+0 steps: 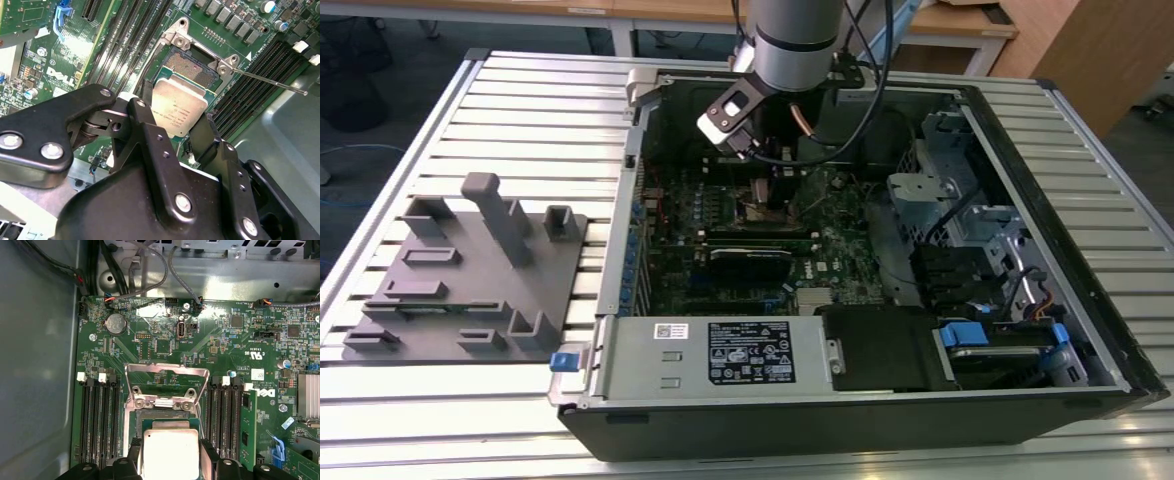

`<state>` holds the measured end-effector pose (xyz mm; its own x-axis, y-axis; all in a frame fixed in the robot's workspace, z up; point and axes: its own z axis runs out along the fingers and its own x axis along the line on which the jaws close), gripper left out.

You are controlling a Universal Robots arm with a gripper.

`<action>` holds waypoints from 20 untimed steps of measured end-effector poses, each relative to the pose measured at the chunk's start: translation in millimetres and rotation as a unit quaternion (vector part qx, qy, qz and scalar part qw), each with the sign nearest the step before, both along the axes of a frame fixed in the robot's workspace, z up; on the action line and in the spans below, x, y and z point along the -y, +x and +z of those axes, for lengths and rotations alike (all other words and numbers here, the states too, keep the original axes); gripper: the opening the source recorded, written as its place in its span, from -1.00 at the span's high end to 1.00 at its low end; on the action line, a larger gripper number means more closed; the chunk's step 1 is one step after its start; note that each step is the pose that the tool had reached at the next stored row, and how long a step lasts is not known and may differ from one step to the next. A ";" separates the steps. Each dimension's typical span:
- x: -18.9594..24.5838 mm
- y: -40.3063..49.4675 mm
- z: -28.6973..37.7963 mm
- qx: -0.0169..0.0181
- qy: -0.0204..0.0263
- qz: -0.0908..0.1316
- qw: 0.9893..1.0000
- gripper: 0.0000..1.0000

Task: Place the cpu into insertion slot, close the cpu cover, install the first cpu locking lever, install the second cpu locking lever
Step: 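Place the cpu into insertion slot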

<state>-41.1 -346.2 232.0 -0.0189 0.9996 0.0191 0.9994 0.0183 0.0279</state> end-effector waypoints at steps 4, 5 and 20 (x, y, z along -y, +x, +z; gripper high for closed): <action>-0.1 0.0 -1.1 0.000 0.000 0.000 1.000 -0.08; 0.0 0.0 -1.4 0.000 0.000 0.000 1.000 -0.08; -0.8 -0.4 -10.8 0.001 -0.001 0.000 1.000 -0.08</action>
